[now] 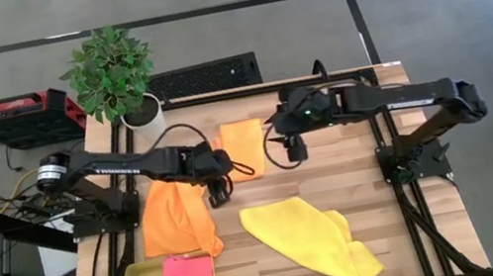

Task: Fold microfiber towels
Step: Put the top folded orange microfiber towel into the yellow bin

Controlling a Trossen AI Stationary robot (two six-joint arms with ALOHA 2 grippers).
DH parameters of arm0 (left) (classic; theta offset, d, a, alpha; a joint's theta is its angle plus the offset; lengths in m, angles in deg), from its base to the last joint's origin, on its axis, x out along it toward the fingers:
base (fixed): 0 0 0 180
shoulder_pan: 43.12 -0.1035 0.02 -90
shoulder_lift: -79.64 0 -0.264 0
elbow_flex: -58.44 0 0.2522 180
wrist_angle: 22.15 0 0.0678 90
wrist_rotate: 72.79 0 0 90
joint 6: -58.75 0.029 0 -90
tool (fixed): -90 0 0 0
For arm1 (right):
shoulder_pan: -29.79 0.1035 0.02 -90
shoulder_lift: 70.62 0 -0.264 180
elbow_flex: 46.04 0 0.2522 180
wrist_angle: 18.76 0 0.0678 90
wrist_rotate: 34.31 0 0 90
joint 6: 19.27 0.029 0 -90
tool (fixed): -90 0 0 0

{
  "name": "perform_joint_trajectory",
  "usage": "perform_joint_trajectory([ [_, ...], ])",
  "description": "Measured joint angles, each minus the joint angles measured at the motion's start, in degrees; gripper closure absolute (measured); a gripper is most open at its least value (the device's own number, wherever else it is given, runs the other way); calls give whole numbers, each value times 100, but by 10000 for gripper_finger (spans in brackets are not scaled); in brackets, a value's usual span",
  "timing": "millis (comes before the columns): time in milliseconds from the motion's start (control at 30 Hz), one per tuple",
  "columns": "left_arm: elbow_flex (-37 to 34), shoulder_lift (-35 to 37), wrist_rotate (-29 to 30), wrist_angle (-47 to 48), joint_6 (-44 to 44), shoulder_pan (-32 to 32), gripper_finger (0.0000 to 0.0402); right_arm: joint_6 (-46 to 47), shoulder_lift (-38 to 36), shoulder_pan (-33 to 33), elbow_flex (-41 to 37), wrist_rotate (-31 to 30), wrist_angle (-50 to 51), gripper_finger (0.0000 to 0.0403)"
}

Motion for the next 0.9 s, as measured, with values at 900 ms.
perform_joint_trajectory([
  [900,-660,-1623,747,-2121,2116,-151,262,459,-386,284,-9,-21,140,163],
])
